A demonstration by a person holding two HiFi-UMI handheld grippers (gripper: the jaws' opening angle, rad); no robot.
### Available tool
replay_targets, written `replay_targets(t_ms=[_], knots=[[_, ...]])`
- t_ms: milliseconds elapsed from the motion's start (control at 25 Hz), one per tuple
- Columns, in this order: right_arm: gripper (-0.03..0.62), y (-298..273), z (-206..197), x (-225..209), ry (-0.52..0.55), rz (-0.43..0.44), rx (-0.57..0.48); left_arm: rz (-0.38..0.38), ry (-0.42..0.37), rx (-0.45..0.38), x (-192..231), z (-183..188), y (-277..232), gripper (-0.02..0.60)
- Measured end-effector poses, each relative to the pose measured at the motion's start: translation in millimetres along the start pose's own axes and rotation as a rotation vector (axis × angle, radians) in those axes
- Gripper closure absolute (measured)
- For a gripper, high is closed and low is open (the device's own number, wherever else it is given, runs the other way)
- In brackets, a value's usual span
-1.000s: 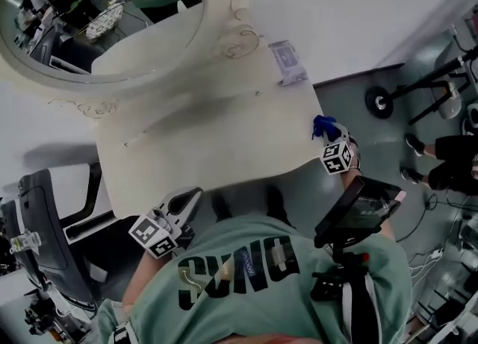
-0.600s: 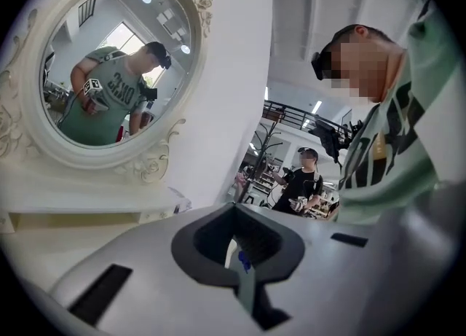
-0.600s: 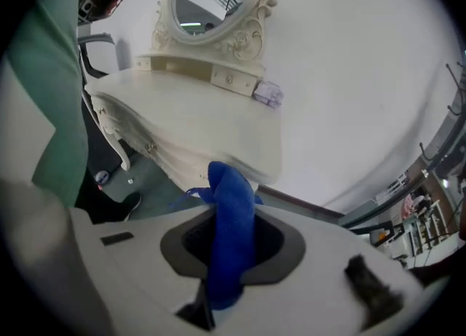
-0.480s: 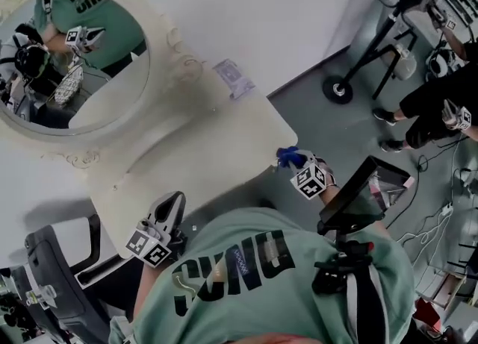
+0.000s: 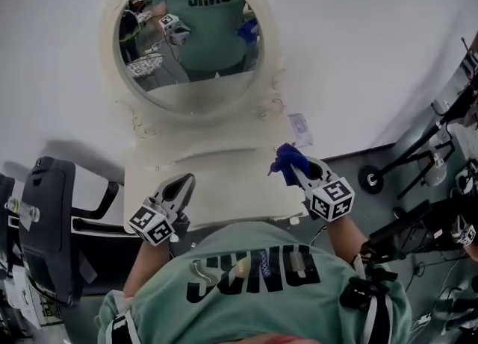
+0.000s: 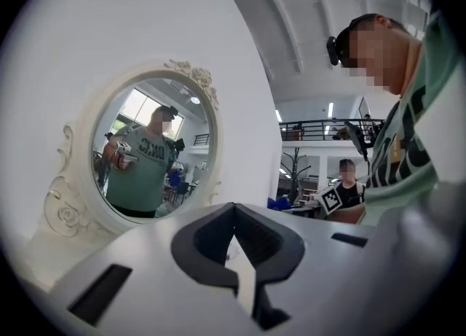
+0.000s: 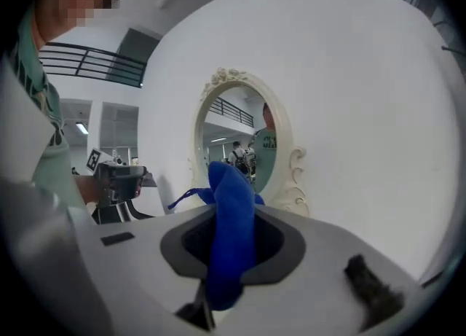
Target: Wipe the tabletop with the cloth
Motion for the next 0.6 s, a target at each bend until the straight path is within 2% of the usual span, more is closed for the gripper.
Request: replay_targets(t_ms=[240,600], knots=[[0.533,-20,5,24,0.02,0.073,0.033,0.097,-0.004,-0.054,19,11,29,0.575],[0.533,-22,15,21,0.057,0.069,0.027,0.098,-0.002,-0.047,23,6,26,0.575]])
Point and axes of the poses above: the fingertips, and each gripper's own axes: y backward along the fingers, x to its left, z out of its top, the point moved 5 cm from there along y, backward along the fingers
